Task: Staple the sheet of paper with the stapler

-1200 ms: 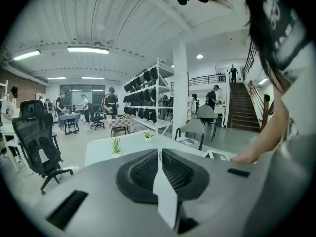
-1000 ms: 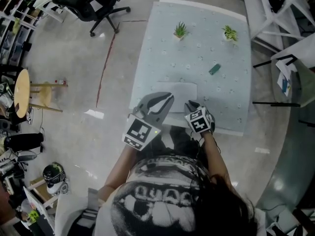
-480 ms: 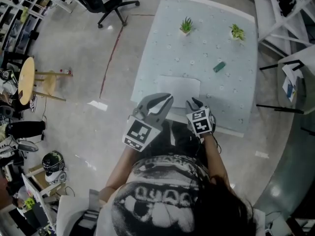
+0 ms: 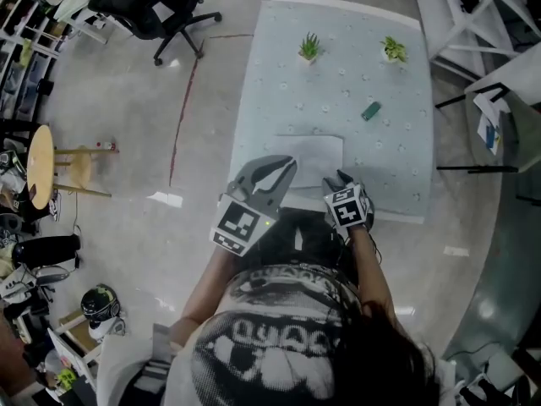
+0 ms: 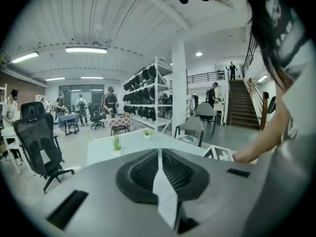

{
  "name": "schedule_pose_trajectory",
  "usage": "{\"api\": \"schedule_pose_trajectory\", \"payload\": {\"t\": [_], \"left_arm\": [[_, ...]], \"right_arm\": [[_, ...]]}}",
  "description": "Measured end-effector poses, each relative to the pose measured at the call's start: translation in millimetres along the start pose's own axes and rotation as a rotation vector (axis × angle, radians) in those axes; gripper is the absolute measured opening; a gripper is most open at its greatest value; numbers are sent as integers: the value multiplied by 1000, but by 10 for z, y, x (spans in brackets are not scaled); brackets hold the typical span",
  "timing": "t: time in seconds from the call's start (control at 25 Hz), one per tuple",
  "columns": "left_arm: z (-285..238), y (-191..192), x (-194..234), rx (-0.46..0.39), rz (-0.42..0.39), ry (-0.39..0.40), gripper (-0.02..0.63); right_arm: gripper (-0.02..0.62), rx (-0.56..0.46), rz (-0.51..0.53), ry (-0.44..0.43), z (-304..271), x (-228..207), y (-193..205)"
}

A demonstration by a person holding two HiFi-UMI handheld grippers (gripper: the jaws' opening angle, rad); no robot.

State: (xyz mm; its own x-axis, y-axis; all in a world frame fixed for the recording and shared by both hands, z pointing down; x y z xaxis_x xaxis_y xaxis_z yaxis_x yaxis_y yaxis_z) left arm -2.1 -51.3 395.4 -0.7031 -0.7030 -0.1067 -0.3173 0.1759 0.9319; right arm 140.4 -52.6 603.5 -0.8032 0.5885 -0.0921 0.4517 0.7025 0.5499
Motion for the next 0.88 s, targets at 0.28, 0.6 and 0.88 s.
{"api": "schedule_pose_trajectory", "payload": {"t": [0.28, 0.6, 0.88], "left_arm": [[128, 59, 100, -21, -5, 45, 21], [246, 122, 201, -66, -7, 99, 21], [217, 130, 210, -81, 2, 124, 21]], "right_arm": [[98, -4, -7, 26, 4, 44, -4], [58, -5, 9, 42, 70, -110, -114], [55, 37, 51, 45, 135, -377, -179]]}}
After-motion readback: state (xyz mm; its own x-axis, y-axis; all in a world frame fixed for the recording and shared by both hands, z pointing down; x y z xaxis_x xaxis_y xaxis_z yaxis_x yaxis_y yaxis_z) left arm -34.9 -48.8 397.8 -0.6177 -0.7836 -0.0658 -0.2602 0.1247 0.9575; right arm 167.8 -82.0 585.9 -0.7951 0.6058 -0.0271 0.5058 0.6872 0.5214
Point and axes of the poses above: the fingertips, and each gripper's own axes: z backward along the fingers, x to its left, y out of its underside, the point moved 5 cm from there along z, backward along the fingers, and after that the axes turned 5 degrees about -z, right-handed, at the moved point
